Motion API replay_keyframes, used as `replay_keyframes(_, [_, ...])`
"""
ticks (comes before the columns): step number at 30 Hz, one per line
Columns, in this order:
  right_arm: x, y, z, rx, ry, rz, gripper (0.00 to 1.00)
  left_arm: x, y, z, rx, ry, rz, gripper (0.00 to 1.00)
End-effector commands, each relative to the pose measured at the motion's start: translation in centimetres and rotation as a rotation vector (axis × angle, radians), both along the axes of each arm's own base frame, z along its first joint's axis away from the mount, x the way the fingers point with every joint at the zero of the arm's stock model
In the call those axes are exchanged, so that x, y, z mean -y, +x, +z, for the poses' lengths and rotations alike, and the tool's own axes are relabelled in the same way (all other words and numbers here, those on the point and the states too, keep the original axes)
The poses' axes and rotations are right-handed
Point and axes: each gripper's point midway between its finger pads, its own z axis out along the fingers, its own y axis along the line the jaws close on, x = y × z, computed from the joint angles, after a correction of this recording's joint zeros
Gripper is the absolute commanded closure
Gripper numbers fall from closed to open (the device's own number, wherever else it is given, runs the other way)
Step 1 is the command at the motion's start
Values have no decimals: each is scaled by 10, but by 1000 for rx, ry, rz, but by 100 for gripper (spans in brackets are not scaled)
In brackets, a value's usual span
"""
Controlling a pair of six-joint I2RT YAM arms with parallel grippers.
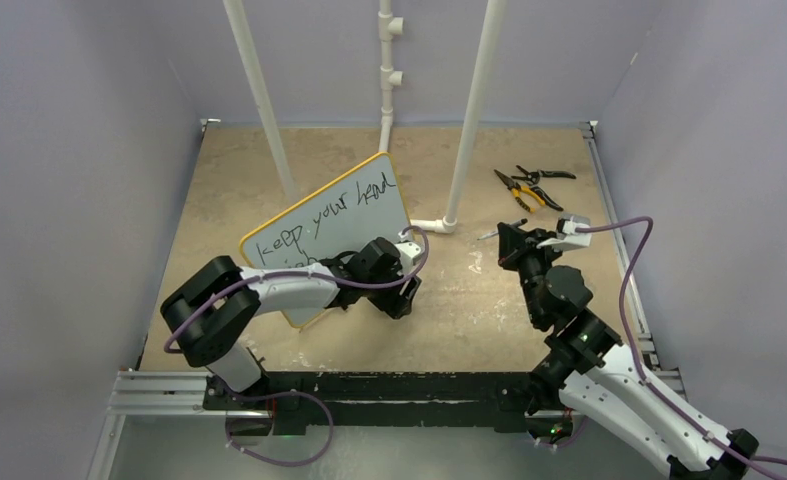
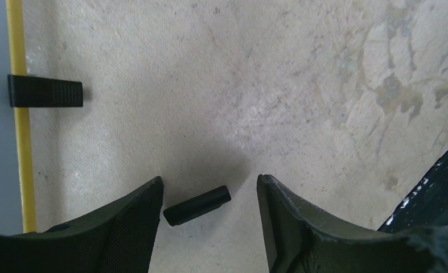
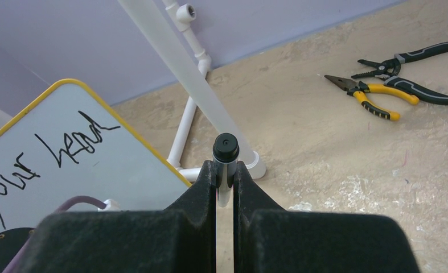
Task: Write a sentence on the whiteboard
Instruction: Pick up the pen cap.
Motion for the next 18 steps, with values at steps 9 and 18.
replay_keyframes(9, [0, 0, 8, 25, 3, 4, 100, -9, -28, -1, -97, -16, -9, 40])
replay_keyframes(18, [-1, 1, 8, 25, 5, 7, 100, -10, -45, 3, -119, -34, 3, 41])
